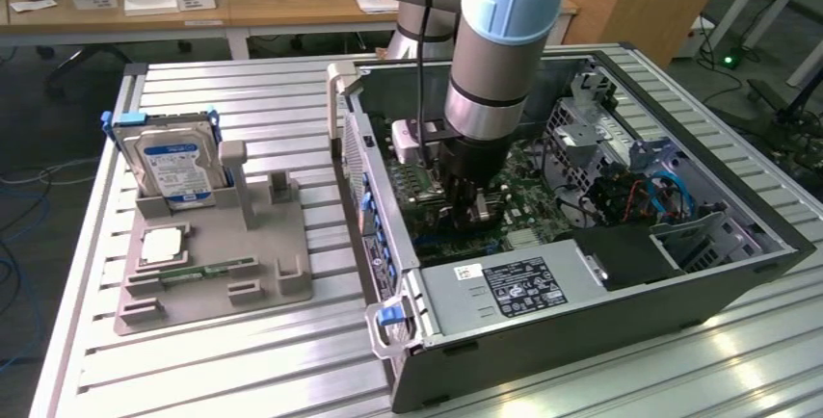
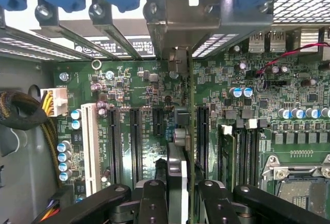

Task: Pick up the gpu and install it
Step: 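Insert the gpu into the slot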

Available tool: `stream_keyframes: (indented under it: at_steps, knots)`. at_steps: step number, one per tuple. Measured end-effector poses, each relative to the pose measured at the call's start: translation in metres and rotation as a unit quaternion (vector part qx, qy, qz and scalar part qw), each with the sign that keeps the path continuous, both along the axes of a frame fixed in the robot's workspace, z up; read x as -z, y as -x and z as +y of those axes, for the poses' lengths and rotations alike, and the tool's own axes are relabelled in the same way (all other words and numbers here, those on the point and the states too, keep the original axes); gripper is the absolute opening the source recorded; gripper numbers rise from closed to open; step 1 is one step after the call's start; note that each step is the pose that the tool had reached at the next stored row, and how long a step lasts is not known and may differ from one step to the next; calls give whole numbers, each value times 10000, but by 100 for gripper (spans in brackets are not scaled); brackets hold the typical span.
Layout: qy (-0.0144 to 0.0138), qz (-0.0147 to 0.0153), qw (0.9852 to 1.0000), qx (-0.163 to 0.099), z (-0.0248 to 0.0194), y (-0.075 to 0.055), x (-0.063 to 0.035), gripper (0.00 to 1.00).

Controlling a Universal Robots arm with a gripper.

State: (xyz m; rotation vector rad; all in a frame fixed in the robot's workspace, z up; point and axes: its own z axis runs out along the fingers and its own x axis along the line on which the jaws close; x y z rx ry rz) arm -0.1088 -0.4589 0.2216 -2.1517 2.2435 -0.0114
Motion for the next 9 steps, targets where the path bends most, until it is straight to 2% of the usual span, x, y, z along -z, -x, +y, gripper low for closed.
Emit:
stream_keyframes:
  at_steps: [5,7,8,9]
  knots:
    - [0,0,10000,0,0,0,-1,28]
    - [-16,-6,10000,3,6,1,8,29]
    - [-9,-5,10000,2,6,1,-2,29]
    - [-1,0,10000,2,4,1,-23,35]
